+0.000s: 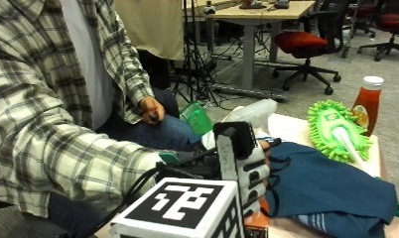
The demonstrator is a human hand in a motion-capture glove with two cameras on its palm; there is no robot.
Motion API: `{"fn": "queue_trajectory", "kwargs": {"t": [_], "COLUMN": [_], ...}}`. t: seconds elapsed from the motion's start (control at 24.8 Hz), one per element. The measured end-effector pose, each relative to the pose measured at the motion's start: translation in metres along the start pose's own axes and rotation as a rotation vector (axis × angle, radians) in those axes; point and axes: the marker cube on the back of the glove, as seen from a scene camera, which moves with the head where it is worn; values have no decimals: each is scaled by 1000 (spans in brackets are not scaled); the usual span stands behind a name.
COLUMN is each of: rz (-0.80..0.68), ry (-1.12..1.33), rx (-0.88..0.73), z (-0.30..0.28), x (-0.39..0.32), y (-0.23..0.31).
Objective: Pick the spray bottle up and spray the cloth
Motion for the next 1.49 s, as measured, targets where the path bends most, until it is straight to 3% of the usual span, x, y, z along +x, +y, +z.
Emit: {"fn": "queue_trajectory", "kwargs": {"t": [0.4,0.61,0.93,1.49], "rz": [-21,13,26,122], "ry": [31,101,246,529], "rx": [153,17,-54,-273], "z": [11,10,8,55], "x": [-5,-19,-70,-88], "y": [-3,15,19,18]}}
